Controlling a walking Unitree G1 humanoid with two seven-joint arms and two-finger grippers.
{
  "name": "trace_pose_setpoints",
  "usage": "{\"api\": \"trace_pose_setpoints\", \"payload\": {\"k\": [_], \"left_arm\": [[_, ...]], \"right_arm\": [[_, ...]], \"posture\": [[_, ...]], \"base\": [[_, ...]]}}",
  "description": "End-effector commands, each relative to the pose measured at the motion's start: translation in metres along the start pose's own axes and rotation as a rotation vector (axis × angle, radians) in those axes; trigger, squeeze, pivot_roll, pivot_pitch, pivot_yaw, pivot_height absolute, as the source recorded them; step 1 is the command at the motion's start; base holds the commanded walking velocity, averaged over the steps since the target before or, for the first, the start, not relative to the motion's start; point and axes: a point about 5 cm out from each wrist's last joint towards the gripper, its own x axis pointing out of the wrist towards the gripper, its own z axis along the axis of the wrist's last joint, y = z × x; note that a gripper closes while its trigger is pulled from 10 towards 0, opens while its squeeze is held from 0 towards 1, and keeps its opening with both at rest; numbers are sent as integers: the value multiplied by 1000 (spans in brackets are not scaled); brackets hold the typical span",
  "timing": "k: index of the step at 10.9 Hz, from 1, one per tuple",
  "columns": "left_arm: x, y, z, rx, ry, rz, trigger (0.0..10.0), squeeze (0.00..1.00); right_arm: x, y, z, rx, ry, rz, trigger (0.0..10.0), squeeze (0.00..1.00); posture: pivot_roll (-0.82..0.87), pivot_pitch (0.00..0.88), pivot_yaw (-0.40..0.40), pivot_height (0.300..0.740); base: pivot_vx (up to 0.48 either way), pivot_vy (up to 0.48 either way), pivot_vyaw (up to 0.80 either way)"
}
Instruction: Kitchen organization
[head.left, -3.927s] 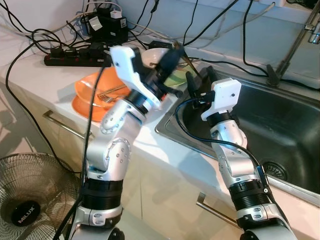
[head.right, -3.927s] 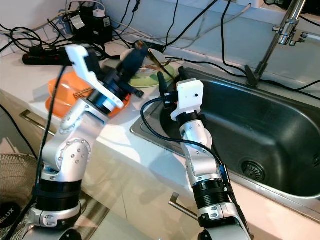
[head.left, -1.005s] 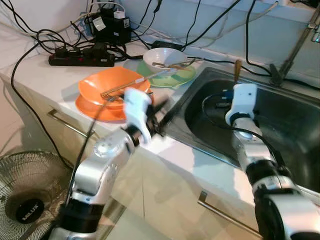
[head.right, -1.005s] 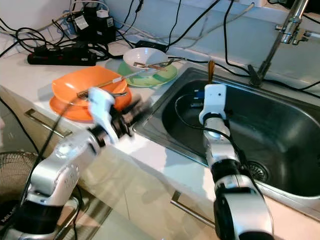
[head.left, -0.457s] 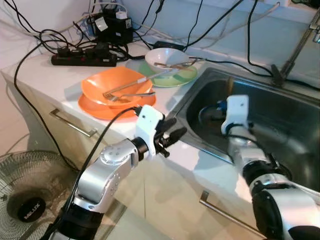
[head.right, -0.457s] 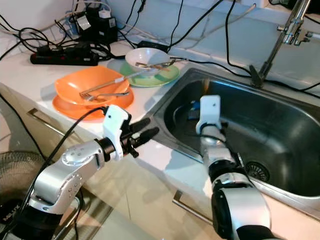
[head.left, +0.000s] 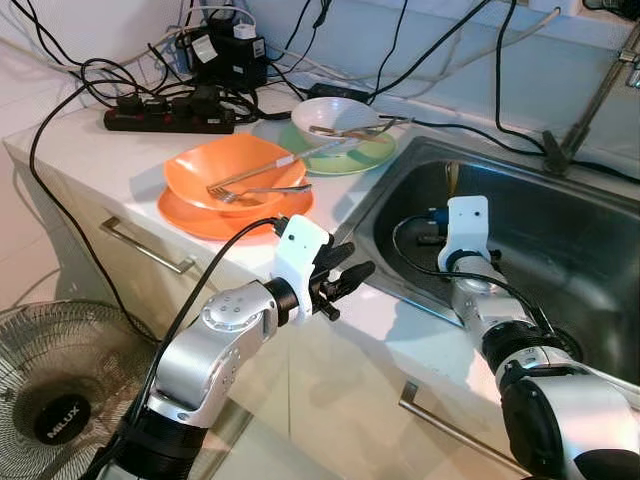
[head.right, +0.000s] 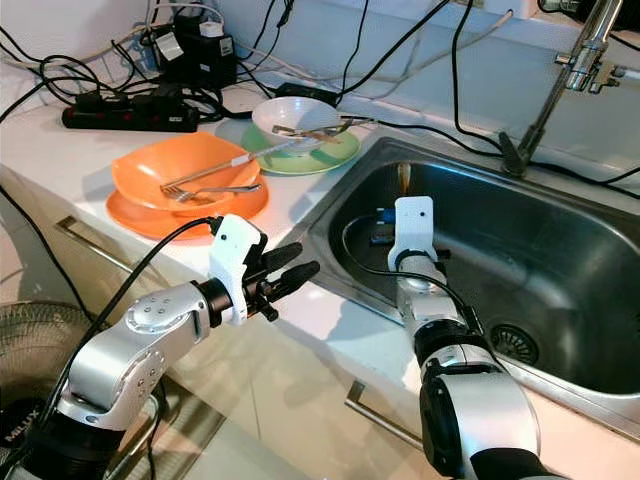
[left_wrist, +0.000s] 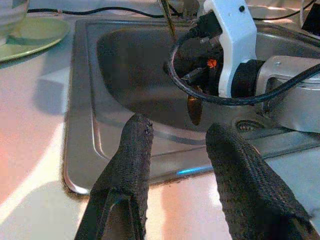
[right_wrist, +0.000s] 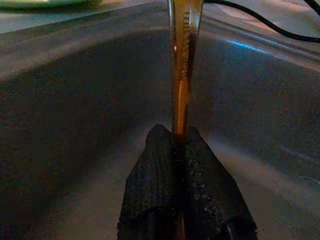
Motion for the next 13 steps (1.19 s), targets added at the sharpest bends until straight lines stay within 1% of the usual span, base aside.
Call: {"api": "trace_pose_setpoints", "payload": {"k": [1,2,3,6,8,9,10,11,13], "left_arm": [[-1,-4,0,11,9,-14,10000,0],[-1,-4,0,11,11,-15,10000,0],[0,-5,-1,11,13,-14,10000,0],[0,-5,-2,13,13,-17,10000,0],[1,-7,-1,18,7,-20,10000,0],[2,-7,-2,19,7,-22,10000,0],[3,-8,-2,19,8,-23,10000,0],[2,-8,-2,20,8,-23,10000,0],[2,-7,-2,23,7,-17,10000,0]], "right_arm": [[-2,6,-9,-7,42,26,10000,1000],[-2,6,-8,-10,38,25,10000,965],[-1,6,-7,-13,36,26,10000,0],[-2,8,-7,-10,26,33,10000,0],[-2,11,-1,19,-20,54,10000,0],[-2,10,-1,19,-18,45,10000,941],[-2,10,-1,13,-19,44,10000,1000],[-1,10,0,6,-22,46,10000,0],[-1,11,1,8,-32,46,10000,0]], "posture": [[243,8,-56,740],[244,7,-59,740],[242,3,-60,740],[240,0,-60,740],[233,0,-59,740],[234,0,-60,740],[234,0,-60,740],[236,0,-61,740],[235,0,-62,740]], "base": [[0,0,0],[0,0,0],[0,0,0],[0,0,0],[0,0,0],[0,0,0],[0,0,0],[0,0,0],[0,0,0]]}}
